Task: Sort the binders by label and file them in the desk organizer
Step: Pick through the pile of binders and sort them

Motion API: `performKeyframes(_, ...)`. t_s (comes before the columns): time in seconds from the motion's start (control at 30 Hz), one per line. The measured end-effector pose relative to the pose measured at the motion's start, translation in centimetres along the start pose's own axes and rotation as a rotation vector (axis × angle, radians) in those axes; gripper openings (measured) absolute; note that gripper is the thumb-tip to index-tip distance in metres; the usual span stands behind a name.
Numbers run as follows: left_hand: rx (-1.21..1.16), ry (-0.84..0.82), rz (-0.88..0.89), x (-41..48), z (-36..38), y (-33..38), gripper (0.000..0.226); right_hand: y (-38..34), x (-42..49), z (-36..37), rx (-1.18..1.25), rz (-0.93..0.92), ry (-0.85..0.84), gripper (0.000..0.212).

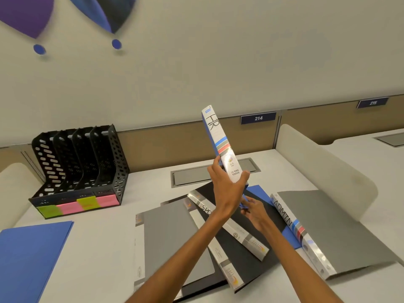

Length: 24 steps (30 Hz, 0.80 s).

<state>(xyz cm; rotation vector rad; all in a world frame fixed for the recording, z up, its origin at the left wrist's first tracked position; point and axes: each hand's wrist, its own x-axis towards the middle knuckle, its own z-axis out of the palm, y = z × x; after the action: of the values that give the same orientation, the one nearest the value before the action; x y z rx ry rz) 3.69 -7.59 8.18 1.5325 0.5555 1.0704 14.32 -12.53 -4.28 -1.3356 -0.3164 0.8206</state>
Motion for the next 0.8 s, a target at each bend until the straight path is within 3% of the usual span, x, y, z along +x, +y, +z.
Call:
performKeyframes(0.43,-0.026,0.016,-0.022,0.5,-1.4,-0.7,0.072,0.2,0.5,-0.1,-0.010,-0.018,0.061,0.049)
performKeyframes(0.53,-0.063,0.056,-0.101,0.6,-3.0,-0.9,0.068,-0.1,1.2,-0.6,-0.036,-0.045,0.140,0.053)
performKeyframes(0.63,-0.126,0.009,-0.181,1.3,-6.0,-1.8,0.046,-0.6,1.7,-1.1,-0.063,-0.068,0.192,0.057)
performKeyframes(0.8,-0.173,0.000,-0.443,2.2,-12.2,-3.3,0.033,-1.0,2.4,0.2,-0.167,-0.125,0.250,0.050)
